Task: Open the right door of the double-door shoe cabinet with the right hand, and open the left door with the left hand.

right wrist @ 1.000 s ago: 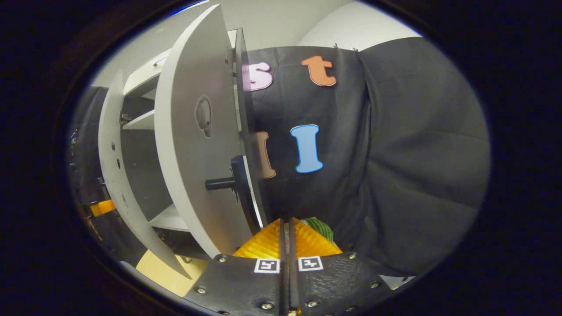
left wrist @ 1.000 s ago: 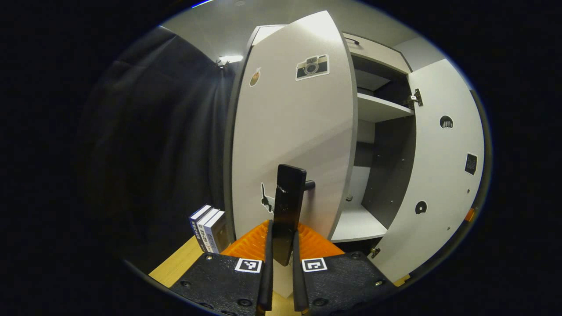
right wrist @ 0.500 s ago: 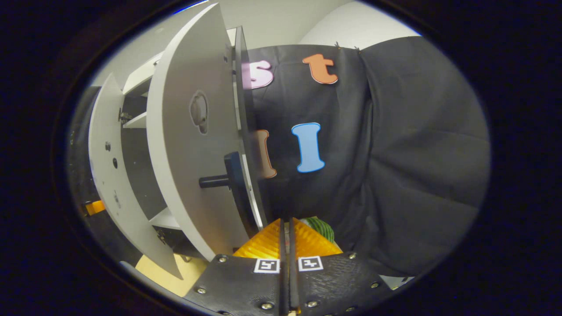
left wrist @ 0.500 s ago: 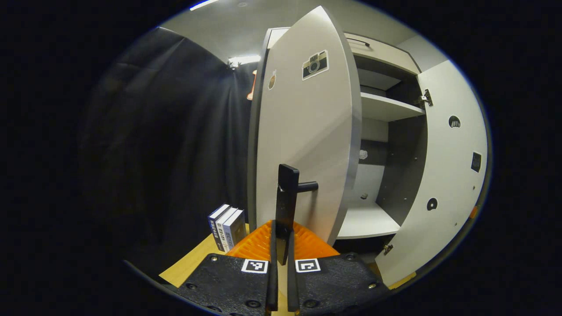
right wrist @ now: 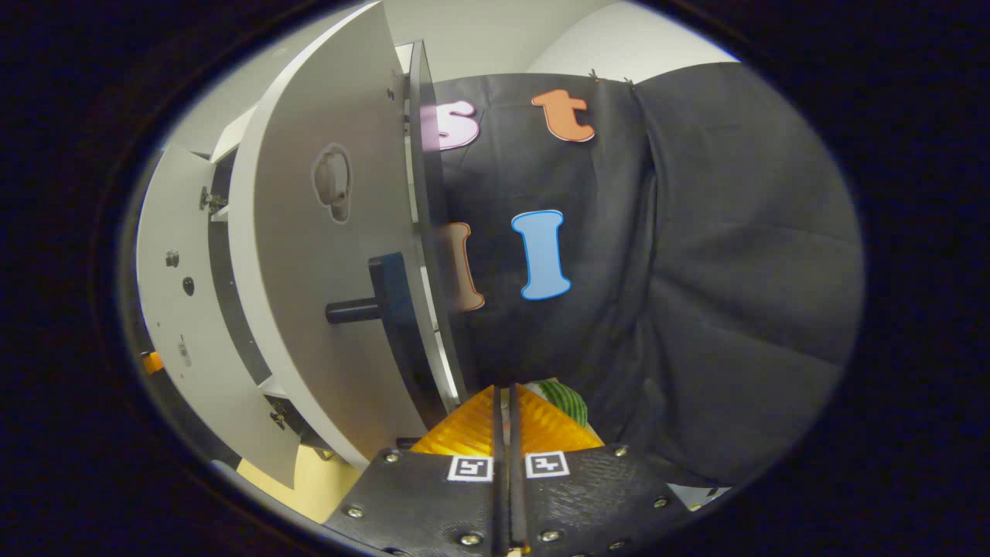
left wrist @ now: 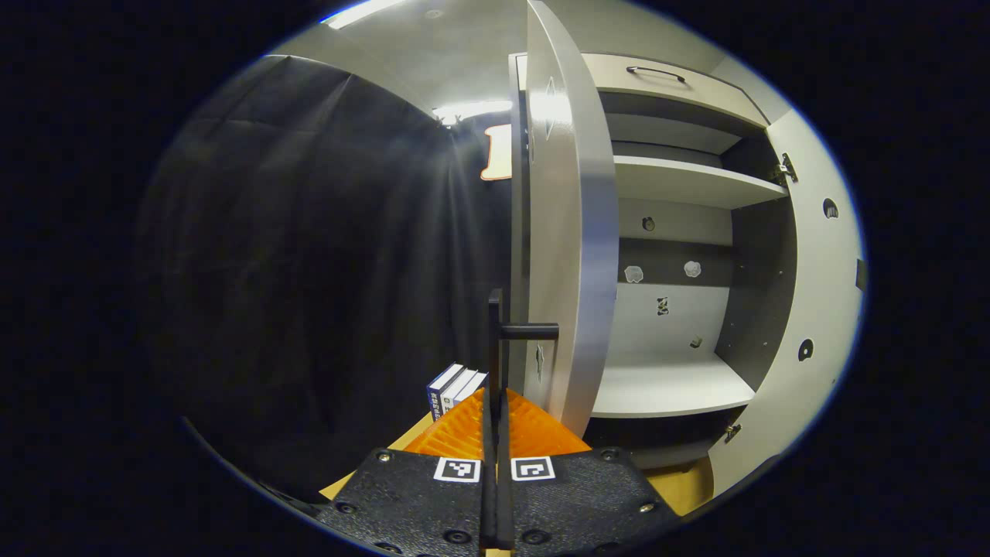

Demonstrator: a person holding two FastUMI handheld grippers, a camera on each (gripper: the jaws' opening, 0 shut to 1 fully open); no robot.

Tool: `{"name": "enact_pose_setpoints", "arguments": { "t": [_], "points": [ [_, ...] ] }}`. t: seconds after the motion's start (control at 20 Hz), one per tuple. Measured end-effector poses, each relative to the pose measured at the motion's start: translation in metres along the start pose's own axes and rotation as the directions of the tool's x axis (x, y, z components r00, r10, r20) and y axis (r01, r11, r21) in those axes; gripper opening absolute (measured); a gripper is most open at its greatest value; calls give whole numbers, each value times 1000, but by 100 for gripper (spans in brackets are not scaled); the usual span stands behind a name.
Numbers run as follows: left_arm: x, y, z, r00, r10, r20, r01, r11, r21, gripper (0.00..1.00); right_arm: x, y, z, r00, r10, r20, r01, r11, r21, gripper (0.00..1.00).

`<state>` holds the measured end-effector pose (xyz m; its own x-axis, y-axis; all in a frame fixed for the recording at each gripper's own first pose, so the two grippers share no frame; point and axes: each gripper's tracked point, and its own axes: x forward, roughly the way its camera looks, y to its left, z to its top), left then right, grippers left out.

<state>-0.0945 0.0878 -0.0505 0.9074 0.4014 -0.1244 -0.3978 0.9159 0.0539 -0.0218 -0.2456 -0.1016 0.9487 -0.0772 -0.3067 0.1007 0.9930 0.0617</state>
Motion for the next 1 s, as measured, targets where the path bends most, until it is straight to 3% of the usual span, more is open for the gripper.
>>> {"name": "enact_pose_setpoints", "arguments": {
  "t": [0.55,1.0],
  "points": [
    [6,25,2,991,-120,53,120,993,1,0,-4,-1,1,1000,-24,9,25,999,-30,1],
    [6,36,2,989,-132,63,135,990,-37,0,-12,1,6,999,-29,22,30,998,-51,1]
  ]
}}
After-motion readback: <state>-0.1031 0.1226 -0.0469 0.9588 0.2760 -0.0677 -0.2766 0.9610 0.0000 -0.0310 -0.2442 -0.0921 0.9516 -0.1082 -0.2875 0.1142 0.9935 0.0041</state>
